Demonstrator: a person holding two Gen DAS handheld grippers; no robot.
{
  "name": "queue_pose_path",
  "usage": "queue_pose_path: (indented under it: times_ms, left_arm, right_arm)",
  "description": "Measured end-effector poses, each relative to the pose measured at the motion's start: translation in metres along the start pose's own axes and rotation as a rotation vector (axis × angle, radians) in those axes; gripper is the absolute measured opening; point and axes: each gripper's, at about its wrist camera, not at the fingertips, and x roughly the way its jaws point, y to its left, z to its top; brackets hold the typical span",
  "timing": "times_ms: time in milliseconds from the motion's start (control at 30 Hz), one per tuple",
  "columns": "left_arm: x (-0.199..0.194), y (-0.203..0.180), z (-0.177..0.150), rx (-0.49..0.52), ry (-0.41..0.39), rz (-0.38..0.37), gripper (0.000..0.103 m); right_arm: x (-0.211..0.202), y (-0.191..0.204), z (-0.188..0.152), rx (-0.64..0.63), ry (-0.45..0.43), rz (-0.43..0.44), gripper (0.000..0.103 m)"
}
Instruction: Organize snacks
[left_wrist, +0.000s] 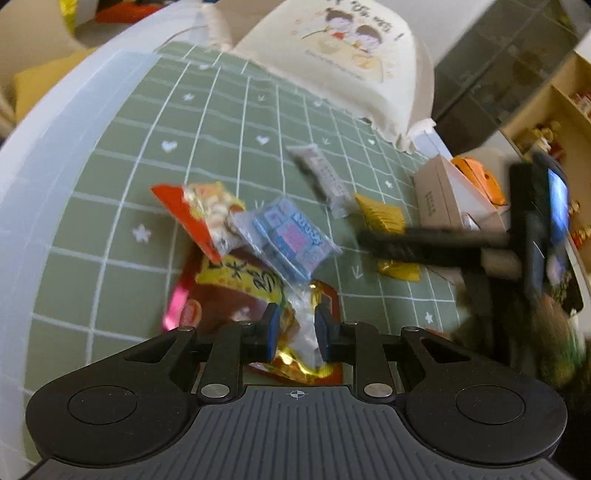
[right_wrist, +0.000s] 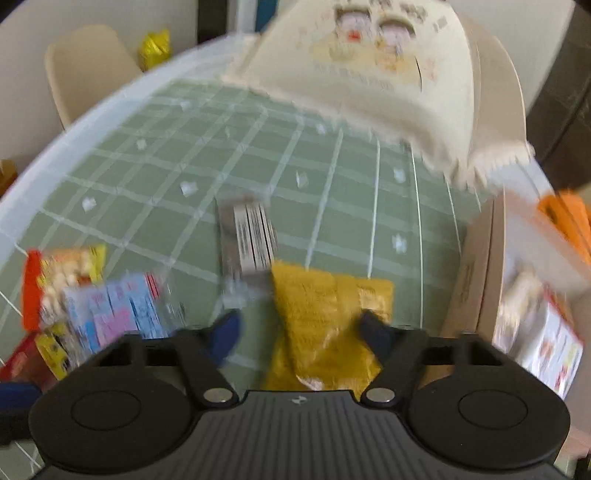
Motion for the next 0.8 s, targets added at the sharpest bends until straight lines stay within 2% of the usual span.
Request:
queue_pose_path:
  times_ms: [67,233,267,300,333,367,467,667,733,800]
  left_arm:
    - [0.006,-0.008,-0.001,0.019,0.005,-0.03,0.025]
    - [0.035,-0.04,0.002,0.064,0.077,-0.08,0.025]
    - [0.041,-0.05,0.004,0.081,0.082,-0.085,0.025]
    - [0.046,-0.057,0.003,0.09,0.085,-0.089,0.025]
    - [0.052,-0.066,0.004,0.097,0.091,-0.096,0.025]
    - [0.057,-0.073,0.004,0.105,0.096,-0.097,0.025]
    - [0.07,-0.089,0.004,0.131,0.086,-0.054,0.028]
    - [0.092,-0.107,0.023,0.203,0.011,0.018,0.044]
    - [0.097,-0.113,0.031,0.232,-0.017,0.061,0.041]
    - [0.091,-0.115,0.036,0.224,-0.027,0.079,0.039]
  right_arm:
    - [-0.013,-0.001,-0.019,0.005,-0.005,0.03,0.055]
    - [-0.057,-0.019,-0.08,0.033,0.012,0.199,0.056]
    - [-0.066,-0.023,-0.09,0.041,0.007,0.223,0.057]
    - [-0.074,-0.027,-0.099,0.044,0.004,0.229,0.064]
    - [-0.08,-0.03,-0.109,0.04,0.002,0.215,0.075]
    - [-0.084,-0.033,-0.119,0.033,-0.002,0.187,0.079]
    - [-0.083,-0.043,-0.145,0.01,0.032,0.078,0.082]
    - [-0.093,-0.085,-0.18,0.109,0.044,-0.084,0.083]
    - [-0.097,-0.094,-0.186,0.128,0.045,-0.083,0.083]
    - [-0.102,-0.099,-0.189,0.166,0.042,-0.038,0.083]
